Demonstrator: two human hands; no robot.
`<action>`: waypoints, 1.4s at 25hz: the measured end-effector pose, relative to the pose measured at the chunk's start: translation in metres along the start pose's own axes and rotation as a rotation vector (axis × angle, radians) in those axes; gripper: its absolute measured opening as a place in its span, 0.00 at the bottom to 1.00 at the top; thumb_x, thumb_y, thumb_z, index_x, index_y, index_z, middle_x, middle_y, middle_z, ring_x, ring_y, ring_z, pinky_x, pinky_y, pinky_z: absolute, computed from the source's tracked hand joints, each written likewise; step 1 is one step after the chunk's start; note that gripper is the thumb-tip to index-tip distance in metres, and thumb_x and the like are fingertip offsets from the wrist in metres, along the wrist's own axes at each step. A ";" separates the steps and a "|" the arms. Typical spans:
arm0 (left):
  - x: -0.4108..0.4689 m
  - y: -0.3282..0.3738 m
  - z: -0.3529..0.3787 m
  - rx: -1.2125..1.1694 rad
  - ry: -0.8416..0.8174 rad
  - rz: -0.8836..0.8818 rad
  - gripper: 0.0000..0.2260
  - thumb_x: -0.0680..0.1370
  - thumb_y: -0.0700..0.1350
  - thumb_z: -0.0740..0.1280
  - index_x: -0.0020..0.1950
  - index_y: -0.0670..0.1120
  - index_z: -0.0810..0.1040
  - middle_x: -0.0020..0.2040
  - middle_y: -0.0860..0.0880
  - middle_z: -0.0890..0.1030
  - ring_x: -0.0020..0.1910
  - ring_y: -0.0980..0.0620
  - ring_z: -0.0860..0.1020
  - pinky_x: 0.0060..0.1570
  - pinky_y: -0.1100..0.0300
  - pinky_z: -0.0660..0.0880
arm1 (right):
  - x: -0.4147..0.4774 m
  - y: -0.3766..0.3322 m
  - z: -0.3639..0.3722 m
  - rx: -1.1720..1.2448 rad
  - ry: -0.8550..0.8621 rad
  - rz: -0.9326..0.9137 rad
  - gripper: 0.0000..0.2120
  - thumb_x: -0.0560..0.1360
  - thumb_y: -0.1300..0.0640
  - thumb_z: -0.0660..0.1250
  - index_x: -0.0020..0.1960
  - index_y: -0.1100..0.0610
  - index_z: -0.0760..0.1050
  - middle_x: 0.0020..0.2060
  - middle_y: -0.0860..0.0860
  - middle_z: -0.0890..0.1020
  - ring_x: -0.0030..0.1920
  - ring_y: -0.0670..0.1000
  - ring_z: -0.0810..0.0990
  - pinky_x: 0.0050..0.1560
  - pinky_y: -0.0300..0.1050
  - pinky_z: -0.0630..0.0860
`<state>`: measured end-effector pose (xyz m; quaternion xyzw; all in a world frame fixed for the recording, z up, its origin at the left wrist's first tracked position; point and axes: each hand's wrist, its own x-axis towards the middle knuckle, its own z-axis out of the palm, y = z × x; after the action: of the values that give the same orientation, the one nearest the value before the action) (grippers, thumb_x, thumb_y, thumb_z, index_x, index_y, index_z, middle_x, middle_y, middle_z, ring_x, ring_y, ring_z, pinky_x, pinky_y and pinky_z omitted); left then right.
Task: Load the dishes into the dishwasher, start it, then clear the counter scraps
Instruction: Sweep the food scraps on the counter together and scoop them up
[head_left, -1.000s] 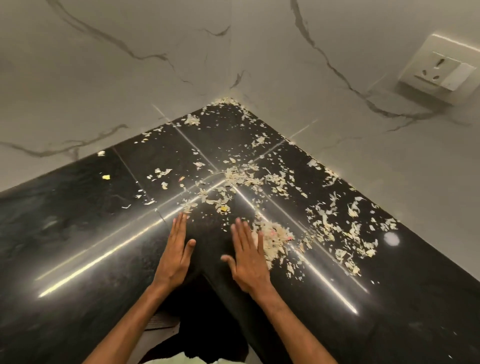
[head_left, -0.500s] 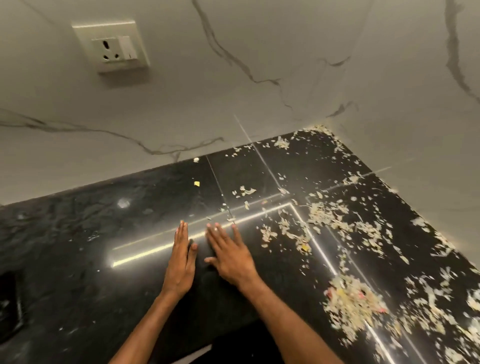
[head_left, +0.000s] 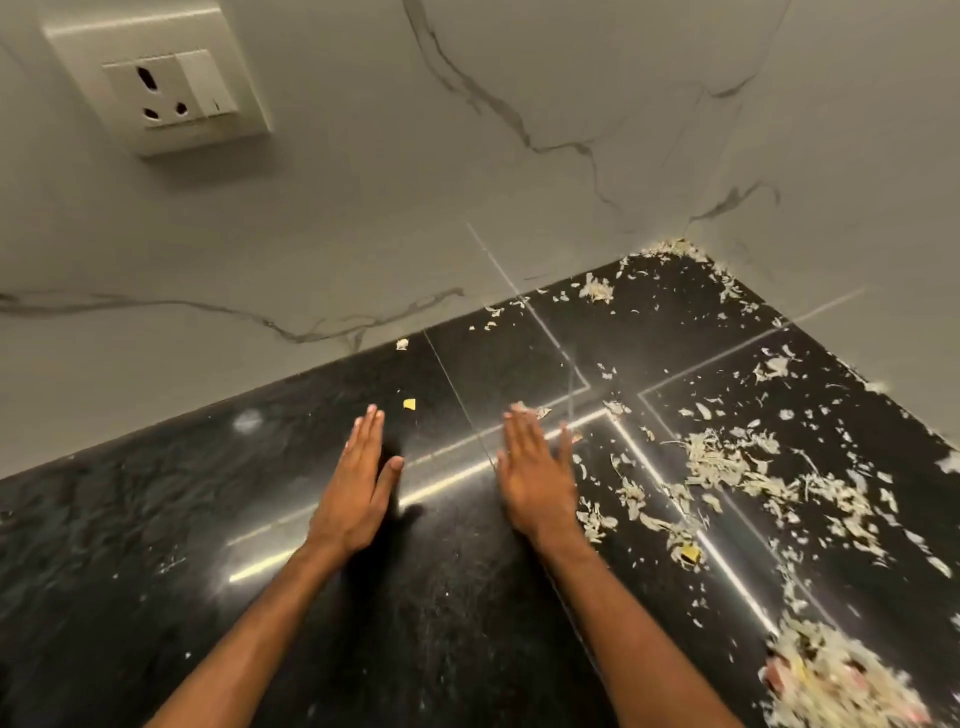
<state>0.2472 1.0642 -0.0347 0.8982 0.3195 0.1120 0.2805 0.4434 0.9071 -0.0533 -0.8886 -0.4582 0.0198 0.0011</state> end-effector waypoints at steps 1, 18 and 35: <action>0.018 -0.008 0.001 0.034 -0.010 0.002 0.35 0.80 0.67 0.43 0.81 0.49 0.44 0.80 0.57 0.42 0.79 0.60 0.39 0.77 0.60 0.42 | -0.013 0.025 0.003 0.023 0.003 0.089 0.27 0.83 0.46 0.34 0.80 0.55 0.36 0.79 0.52 0.37 0.78 0.53 0.34 0.72 0.63 0.25; 0.150 0.077 0.084 -0.166 -0.192 0.090 0.35 0.73 0.76 0.38 0.79 0.66 0.48 0.80 0.53 0.57 0.78 0.48 0.55 0.75 0.43 0.53 | -0.048 0.054 0.010 0.115 0.177 0.322 0.30 0.84 0.44 0.42 0.81 0.57 0.45 0.81 0.51 0.44 0.80 0.49 0.40 0.78 0.57 0.35; 0.227 0.042 0.072 -0.688 0.190 0.115 0.26 0.82 0.60 0.50 0.77 0.51 0.66 0.66 0.57 0.76 0.65 0.73 0.69 0.66 0.73 0.65 | 0.168 -0.038 0.003 -0.006 0.101 -0.153 0.33 0.81 0.52 0.52 0.81 0.59 0.43 0.81 0.55 0.47 0.80 0.53 0.40 0.76 0.61 0.35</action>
<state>0.4710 1.1511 -0.0642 0.7534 0.2368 0.3116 0.5285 0.5100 1.0661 -0.0618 -0.8509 -0.5242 -0.0265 0.0231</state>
